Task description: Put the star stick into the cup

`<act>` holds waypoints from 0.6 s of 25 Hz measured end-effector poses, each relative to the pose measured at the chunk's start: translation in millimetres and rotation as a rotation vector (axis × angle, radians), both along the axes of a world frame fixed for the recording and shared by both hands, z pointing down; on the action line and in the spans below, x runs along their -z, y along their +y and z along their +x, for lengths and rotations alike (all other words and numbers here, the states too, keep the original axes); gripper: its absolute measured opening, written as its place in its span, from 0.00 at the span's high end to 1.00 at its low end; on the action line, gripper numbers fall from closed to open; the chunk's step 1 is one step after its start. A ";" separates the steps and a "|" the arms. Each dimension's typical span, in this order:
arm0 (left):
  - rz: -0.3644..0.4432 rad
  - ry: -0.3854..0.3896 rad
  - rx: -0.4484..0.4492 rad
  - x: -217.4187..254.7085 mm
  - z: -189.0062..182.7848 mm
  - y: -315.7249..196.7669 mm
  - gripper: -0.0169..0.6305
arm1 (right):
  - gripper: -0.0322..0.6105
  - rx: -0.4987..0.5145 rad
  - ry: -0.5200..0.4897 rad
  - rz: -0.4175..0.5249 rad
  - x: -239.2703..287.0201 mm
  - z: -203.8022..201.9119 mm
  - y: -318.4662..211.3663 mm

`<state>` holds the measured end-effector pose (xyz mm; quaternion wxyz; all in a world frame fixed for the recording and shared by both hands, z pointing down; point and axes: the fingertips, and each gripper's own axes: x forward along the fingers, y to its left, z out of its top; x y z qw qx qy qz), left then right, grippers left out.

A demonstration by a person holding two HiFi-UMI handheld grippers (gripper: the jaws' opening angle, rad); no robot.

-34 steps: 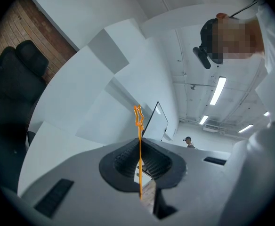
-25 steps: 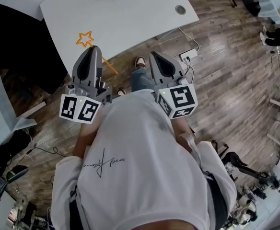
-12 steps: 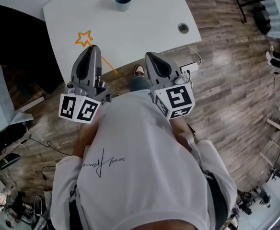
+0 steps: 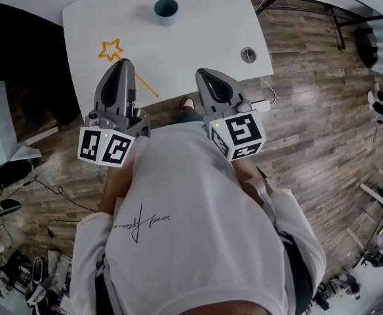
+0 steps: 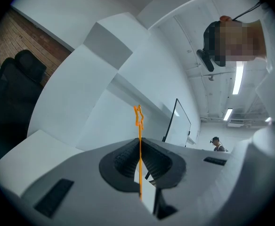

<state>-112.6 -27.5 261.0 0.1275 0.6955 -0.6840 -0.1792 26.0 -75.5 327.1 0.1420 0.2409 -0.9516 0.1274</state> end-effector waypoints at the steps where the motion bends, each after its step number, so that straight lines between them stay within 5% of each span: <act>1: 0.005 -0.003 0.010 1.4 0.3 -2.3 0.95 | 0.94 0.005 -0.004 0.000 -0.1 0.8 -3.8; 15: 0.015 -0.019 0.044 7.3 5.0 -8.8 0.95 | 0.94 0.085 -0.025 -0.010 0.4 0.3 0.8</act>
